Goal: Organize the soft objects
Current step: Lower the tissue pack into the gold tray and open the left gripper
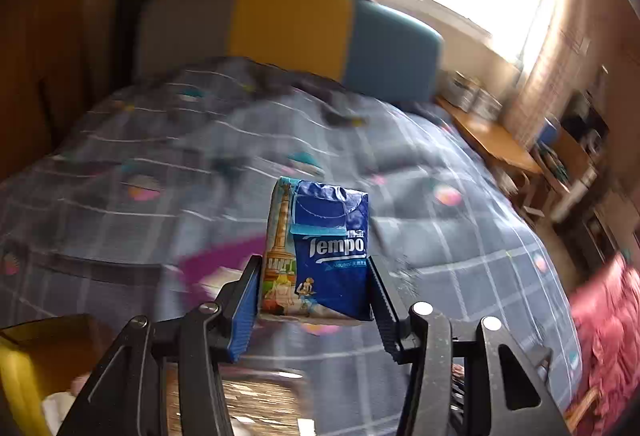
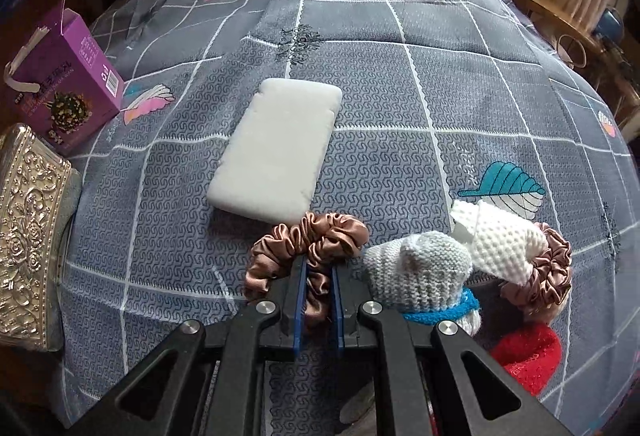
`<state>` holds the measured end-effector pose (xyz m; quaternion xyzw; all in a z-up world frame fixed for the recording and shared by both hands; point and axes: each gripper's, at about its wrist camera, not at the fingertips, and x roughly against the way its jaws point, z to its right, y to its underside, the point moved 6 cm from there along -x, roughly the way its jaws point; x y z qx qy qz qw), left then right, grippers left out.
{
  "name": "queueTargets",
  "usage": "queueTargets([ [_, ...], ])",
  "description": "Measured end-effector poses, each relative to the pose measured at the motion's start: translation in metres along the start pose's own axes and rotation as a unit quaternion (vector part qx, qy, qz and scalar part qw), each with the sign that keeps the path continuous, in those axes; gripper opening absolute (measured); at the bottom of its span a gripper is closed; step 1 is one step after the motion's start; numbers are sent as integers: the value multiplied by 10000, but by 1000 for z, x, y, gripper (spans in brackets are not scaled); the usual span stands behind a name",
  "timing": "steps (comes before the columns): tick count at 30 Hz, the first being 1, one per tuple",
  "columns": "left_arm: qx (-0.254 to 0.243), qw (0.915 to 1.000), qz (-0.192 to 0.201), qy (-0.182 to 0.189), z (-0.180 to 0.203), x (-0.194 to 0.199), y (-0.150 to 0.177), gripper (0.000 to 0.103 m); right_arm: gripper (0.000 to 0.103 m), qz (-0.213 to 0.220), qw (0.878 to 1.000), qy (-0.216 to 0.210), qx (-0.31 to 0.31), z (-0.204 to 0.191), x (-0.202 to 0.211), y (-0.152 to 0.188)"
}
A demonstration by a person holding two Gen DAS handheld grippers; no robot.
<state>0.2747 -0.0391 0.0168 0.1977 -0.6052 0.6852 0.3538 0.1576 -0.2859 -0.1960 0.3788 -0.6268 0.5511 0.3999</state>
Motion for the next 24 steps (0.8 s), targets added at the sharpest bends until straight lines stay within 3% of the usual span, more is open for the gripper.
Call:
queueTargets([
  [4,597,9970,173,-459,-88,21,5,51,11,25,10000,52,66,-2,-1,1],
  [12,1493,9835,111,-1016,-221,66,86,51,12,142,9986,318,405,-17,1,10],
  [18,2099,9702,104,-1209,-279,105,159,51,13,251,9961,530,659,-28,5,16],
  [24,2473,9593,-119,-1359,-308,120,219,51,13,320,9939,688,796,-40,8,23],
])
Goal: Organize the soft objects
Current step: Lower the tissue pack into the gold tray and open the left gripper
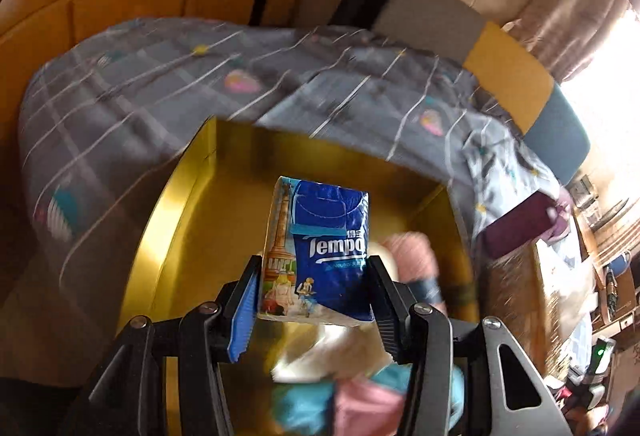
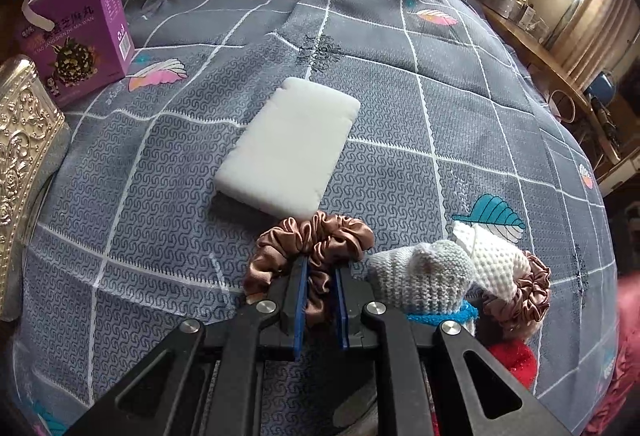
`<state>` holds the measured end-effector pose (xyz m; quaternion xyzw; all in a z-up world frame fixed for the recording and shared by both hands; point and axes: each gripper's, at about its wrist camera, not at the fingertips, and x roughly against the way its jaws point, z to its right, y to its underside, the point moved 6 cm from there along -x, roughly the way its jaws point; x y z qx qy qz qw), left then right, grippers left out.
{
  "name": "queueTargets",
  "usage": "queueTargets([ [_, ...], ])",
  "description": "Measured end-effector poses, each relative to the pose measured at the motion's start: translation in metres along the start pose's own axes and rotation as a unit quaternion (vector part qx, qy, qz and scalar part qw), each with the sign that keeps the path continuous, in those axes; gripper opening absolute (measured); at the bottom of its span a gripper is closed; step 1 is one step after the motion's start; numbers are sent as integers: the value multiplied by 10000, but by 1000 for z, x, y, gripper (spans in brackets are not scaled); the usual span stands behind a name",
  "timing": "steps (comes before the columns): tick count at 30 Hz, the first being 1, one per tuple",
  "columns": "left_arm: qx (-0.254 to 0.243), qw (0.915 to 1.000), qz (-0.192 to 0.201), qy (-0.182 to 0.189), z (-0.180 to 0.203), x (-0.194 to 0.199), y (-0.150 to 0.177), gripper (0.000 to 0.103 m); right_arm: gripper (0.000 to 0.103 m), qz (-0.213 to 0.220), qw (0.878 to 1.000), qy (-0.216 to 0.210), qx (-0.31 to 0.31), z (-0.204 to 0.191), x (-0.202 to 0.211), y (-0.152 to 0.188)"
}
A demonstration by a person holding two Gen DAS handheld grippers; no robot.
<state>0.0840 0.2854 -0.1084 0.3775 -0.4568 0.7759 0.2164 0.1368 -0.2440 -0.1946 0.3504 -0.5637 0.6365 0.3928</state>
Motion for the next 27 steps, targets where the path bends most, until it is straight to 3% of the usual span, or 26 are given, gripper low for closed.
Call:
queueTargets([
  [4,318,9994,-70,-148,-22,-5,21,51,13,2,10000,14,-29,-3,7,1],
  [9,328,9983,-223,-419,-36,-17,35,52,13,7,10000,47,-2,-1,7,-2],
  [16,-27,9969,-276,-731,-28,-22,44,55,13,-1,10000,48,18,4,4,-4],
  [22,-319,9931,31,-1124,-25,-9,49,57,13,-2,10000,48,21,6,4,-4],
  [27,-548,9935,164,-984,-10,0,49,57,13,-2,10000,45,25,7,3,-4],
])
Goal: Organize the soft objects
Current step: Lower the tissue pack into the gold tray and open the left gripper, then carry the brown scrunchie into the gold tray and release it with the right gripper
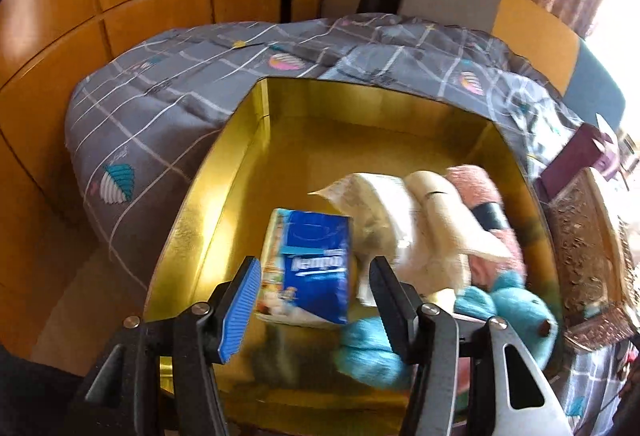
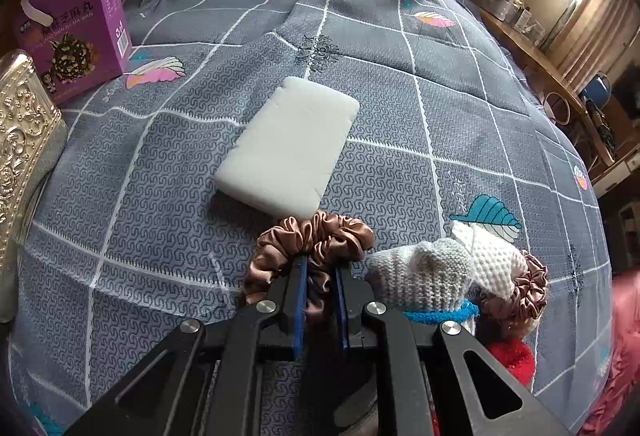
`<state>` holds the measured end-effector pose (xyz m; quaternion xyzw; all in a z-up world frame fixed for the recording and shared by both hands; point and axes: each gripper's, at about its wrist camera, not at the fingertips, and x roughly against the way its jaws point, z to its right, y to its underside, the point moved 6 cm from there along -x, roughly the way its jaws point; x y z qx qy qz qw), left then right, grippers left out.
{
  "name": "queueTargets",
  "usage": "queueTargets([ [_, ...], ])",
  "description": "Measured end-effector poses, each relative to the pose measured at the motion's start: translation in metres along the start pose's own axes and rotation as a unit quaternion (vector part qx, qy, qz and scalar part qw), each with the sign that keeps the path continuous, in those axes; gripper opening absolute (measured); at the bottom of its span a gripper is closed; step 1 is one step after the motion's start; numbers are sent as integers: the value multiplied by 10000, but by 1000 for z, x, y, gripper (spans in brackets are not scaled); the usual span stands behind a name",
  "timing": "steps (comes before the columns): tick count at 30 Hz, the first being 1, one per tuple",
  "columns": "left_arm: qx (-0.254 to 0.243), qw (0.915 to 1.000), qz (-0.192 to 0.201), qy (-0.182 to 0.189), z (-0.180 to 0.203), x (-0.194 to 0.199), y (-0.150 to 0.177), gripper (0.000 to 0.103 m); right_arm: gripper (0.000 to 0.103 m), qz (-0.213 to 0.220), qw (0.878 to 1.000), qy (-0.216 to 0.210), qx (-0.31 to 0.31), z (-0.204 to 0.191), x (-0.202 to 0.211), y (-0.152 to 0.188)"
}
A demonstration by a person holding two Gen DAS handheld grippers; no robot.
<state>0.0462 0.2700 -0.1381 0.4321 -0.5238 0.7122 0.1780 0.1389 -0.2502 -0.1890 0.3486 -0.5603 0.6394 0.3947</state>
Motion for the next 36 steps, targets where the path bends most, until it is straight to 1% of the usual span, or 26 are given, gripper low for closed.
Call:
queueTargets([
  [6,-344,9988,225,265,26,19,-2,57,13,-6,10000,4,-18,2,-1,0],
  [15,-782,9949,419,479,57,37,-1,57,12,-54,9997,-93,-210,11,-2,-3],
  [23,-984,9923,424,616,69,39,2,57,11,-58,9987,-185,-477,22,-4,-6],
  [26,-1013,9918,430,643,70,39,3,57,11,25,9981,-179,-584,26,-2,-9],
  [28,-1034,9915,408,678,72,39,5,57,11,67,9971,-266,-715,30,0,-10],
  [31,-1067,9908,351,751,75,37,8,57,11,153,9960,-285,-832,33,2,-13],
  [34,-1095,9903,292,803,77,35,11,57,11,240,9931,-343,-1098,40,5,-15],
  [36,-1110,9899,275,840,78,35,12,57,11,337,9899,-460,-1297,45,10,-19],
])
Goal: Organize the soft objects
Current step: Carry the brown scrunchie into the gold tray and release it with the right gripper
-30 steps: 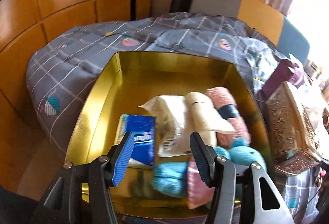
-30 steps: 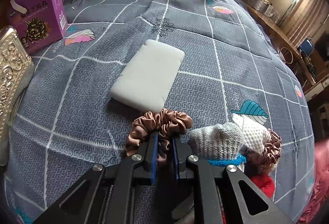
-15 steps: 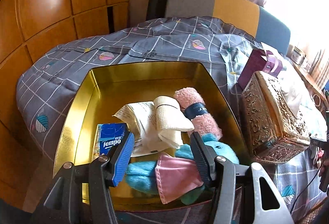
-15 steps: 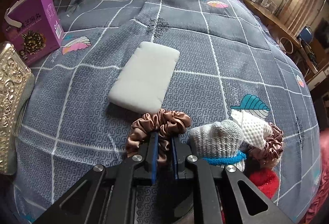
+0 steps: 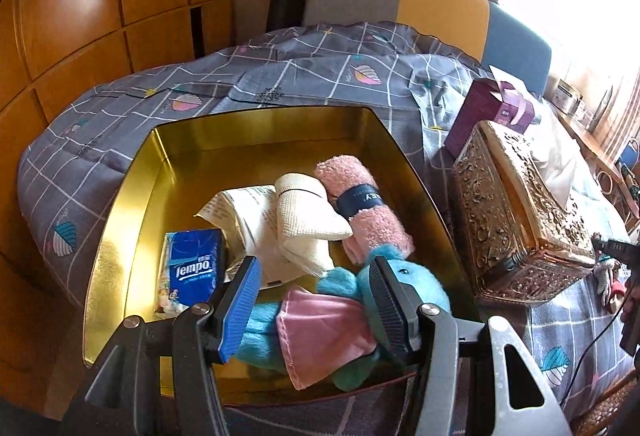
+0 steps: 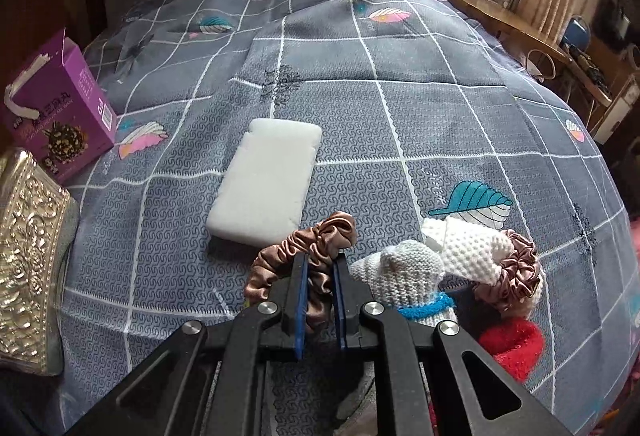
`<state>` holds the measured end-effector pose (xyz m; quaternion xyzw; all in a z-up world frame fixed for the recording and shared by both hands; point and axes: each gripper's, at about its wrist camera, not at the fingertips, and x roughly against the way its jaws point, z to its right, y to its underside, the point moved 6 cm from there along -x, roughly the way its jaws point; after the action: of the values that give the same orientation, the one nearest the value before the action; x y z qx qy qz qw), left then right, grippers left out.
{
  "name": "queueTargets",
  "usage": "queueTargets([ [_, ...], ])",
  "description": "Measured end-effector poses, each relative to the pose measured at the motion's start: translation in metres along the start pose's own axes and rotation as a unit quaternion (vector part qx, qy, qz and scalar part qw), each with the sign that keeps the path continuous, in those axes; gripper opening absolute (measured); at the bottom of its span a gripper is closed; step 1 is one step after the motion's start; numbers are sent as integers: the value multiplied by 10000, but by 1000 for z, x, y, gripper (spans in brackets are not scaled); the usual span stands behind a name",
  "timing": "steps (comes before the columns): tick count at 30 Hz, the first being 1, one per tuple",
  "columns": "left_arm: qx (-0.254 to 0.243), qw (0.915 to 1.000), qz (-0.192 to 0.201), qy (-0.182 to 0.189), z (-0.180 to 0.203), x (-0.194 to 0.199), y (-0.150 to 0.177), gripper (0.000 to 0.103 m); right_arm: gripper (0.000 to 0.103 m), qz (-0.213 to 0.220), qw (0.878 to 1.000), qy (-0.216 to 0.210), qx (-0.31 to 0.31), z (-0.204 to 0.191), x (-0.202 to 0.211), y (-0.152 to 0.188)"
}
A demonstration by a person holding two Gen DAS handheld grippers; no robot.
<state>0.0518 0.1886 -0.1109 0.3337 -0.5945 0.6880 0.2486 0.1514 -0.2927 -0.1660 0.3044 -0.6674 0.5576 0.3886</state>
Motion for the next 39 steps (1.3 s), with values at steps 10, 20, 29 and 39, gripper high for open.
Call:
queueTargets([
  [10,-42,9999,56,117,4,3,-3,57,11,164,9985,-393,-355,-9,21,-46],
  [20,109,9998,72,117,-6,4,-5,57,11,485,9955,-620,521,-113,53,-142],
  [29,386,9992,72,-48,-34,4,-3,57,11,674,9661,-2006,1481,-282,105,-162],
  [39,825,9961,112,-289,-69,4,0,57,11,-472,8969,-3176,3041,-408,108,-14],
])
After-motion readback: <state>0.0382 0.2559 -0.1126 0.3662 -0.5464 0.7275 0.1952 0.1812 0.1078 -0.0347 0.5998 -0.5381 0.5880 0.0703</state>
